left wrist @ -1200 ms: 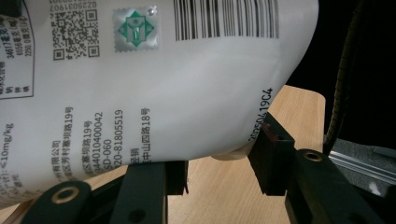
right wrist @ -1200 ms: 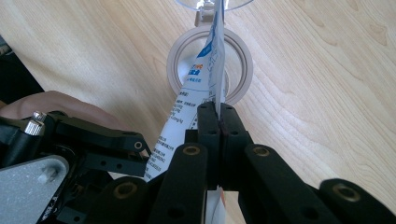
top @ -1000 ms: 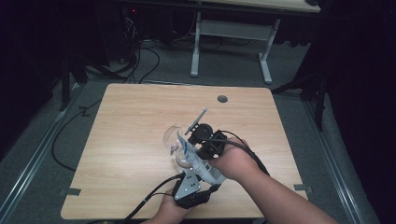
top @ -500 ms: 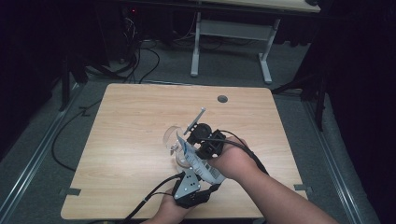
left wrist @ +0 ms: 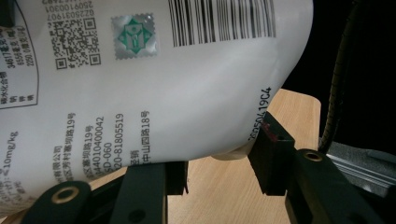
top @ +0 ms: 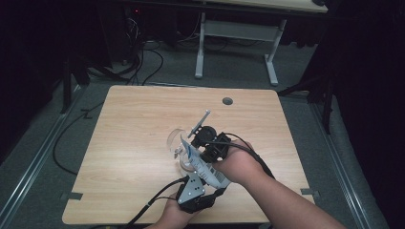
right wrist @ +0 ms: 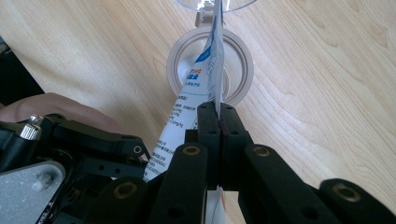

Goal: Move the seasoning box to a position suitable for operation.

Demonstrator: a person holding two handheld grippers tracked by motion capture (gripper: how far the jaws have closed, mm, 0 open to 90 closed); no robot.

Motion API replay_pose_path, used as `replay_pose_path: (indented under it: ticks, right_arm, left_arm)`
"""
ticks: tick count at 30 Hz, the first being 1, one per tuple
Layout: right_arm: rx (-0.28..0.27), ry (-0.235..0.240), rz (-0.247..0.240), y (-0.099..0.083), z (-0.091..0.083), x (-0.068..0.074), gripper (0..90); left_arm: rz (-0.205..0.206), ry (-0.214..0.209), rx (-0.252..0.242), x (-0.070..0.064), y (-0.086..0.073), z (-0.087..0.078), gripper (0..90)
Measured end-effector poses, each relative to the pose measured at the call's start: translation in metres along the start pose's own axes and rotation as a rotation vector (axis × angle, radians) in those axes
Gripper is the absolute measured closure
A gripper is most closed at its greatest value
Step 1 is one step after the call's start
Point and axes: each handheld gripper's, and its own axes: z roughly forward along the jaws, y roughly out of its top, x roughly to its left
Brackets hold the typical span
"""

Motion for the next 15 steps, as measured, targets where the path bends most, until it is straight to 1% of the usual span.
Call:
replay_pose_path:
  ticks: [15]
  right_arm:
    - [-0.006,-0.001,-0.003,0.0006,-0.001,-0.0005,89.8]
  left_arm:
    - [-0.001,0.001,-0.006,0.0006,0.0008,-0.0002,61.4]
